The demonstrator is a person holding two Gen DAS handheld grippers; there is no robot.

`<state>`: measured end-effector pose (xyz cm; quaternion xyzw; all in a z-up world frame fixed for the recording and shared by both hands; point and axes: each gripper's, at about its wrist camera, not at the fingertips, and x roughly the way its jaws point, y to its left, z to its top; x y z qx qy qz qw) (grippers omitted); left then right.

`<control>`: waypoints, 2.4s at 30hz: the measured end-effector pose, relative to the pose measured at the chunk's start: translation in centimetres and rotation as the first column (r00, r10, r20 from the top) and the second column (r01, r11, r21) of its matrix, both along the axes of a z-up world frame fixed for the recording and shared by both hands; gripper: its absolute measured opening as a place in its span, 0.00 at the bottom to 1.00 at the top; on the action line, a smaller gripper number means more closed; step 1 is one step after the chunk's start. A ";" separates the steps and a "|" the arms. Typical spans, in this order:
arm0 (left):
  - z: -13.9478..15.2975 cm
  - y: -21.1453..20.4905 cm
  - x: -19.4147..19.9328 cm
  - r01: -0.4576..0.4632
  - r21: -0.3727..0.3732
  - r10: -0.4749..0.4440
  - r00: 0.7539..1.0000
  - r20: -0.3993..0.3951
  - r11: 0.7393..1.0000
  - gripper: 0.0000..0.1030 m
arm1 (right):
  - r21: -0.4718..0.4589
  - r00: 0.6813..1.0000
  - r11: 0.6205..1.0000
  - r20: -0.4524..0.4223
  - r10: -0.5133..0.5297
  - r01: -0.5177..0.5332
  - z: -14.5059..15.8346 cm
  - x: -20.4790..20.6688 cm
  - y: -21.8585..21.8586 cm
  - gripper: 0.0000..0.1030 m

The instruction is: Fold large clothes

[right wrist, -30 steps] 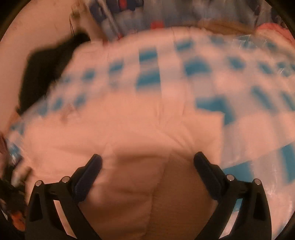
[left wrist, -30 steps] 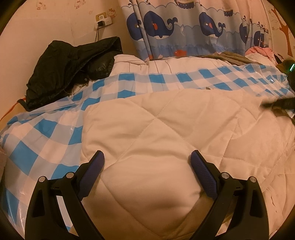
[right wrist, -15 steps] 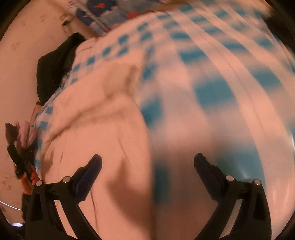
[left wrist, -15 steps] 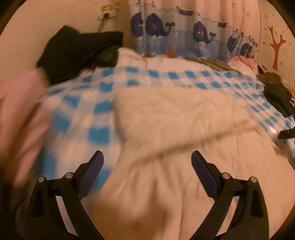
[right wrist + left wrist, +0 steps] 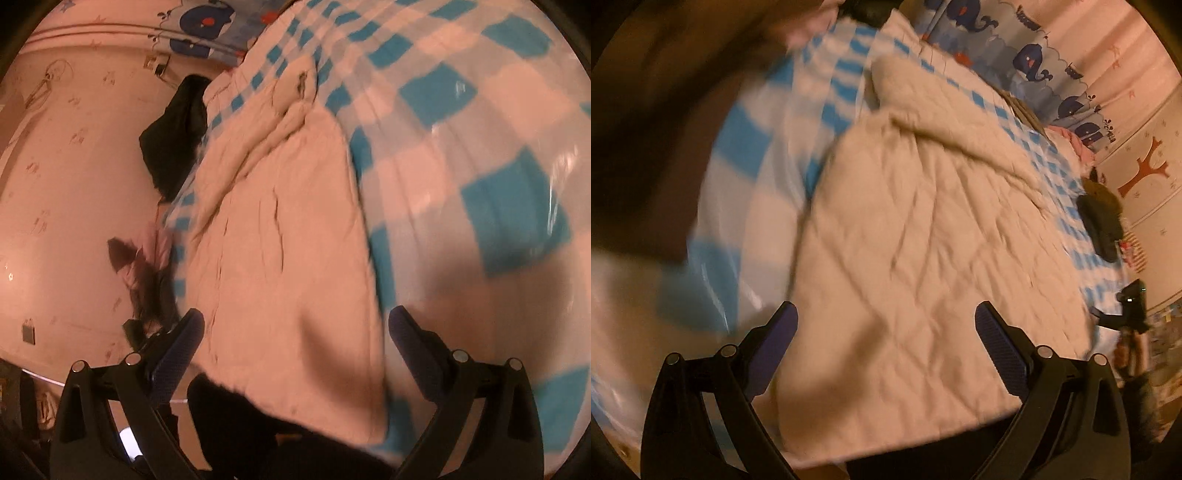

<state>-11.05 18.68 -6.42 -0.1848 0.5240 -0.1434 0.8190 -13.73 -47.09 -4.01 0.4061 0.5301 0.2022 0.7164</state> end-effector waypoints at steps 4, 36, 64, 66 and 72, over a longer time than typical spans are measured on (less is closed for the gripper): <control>-1.4 -0.1 -1.8 0.010 -0.035 -0.011 0.999 -0.034 0.999 0.90 | 0.042 0.997 0.998 -0.063 0.046 -0.043 -1.9 -1.3 0.8 0.93; -3.7 2.9 -4.8 -0.100 -0.302 0.067 0.991 -0.117 0.948 0.91 | 0.333 0.986 0.931 -0.011 0.163 -0.151 -5.0 -3.6 5.4 0.93; 9.4 -1.3 -8.1 0.029 -0.171 -0.014 0.996 0.092 0.985 0.09 | 0.117 0.959 0.991 0.283 0.032 -0.068 9.6 -7.7 2.4 0.10; 7.2 -0.8 -8.1 0.016 -0.172 -0.009 0.999 0.040 0.985 0.09 | 0.110 0.981 0.993 0.193 0.009 -0.031 7.1 -8.0 1.2 0.50; 1.5 1.7 -7.8 -0.032 -0.197 0.021 0.998 -0.057 0.980 0.11 | 0.129 0.995 0.987 0.012 -0.101 0.099 -1.0 -9.1 -2.5 0.78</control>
